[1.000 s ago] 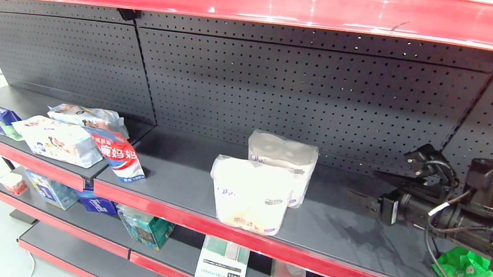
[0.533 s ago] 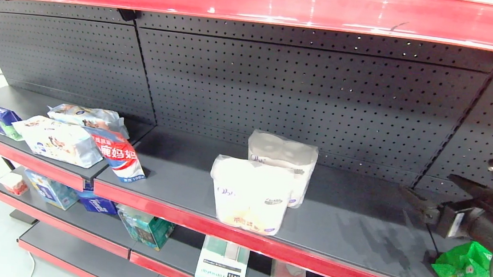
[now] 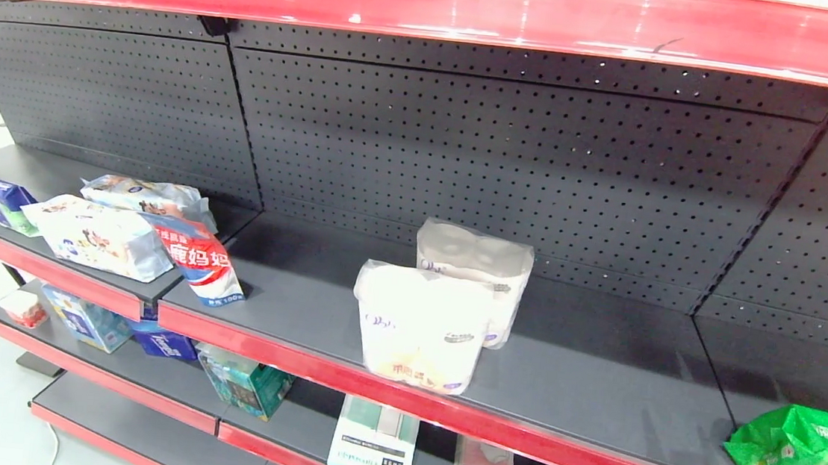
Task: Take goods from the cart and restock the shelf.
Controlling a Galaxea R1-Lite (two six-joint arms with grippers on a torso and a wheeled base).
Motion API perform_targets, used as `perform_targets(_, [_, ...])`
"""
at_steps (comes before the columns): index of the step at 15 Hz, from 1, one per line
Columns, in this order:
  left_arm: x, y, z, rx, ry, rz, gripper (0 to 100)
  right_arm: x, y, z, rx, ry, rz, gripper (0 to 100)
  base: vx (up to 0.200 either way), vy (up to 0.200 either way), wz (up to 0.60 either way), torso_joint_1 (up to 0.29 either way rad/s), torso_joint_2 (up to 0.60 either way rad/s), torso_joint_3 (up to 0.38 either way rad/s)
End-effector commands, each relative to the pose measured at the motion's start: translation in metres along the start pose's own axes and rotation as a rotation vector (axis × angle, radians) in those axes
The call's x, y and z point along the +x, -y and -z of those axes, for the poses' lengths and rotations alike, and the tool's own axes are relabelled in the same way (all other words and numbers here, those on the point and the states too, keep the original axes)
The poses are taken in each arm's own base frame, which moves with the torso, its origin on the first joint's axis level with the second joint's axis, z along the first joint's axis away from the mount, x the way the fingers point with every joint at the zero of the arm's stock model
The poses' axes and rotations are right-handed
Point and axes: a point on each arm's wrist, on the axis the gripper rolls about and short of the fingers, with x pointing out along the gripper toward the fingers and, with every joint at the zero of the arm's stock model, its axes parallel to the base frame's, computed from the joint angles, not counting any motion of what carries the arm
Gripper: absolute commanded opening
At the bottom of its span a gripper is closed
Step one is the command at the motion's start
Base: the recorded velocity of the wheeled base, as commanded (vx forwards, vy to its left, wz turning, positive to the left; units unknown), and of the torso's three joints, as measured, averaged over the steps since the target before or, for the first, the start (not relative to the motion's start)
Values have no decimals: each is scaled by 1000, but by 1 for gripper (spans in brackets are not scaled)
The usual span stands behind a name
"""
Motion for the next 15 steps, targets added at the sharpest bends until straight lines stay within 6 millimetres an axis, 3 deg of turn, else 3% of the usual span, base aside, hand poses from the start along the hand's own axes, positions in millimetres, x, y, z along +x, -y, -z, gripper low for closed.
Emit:
perform_targets(1, [1, 0, 0, 0, -15, 4, 100, -46, 4, 15, -3, 20, 115, 100, 0, 0, 0, 0, 0, 0])
perform_targets(3, [1, 0, 0, -5, -13, 2, 100, -79, -2, 38, -2, -4, 118, 100, 0, 0, 0, 0, 0, 0])
perform_targets(5, [1, 0, 0, -2, -11, 2, 100, -96, -6, 62, 9, -74, 115, 100, 0, 0, 0, 0, 0, 0])
perform_targets(7, [1, 0, 0, -3, -10, 2, 100, -95, -7, 68, 43, -69, 103, 100, 0, 0, 0, 0, 0, 0])
perform_targets(11, [1, 0, 0, -3, -11, 2, 100, -94, -10, 72, 57, -79, -155, 100, 0, 0, 0, 0, 0, 0])
perform_targets(15, [1, 0, 0, -2, -11, 2, 100, -94, -10, 72, 61, -75, -183, 100, 0, 0, 0, 0, 0, 0])
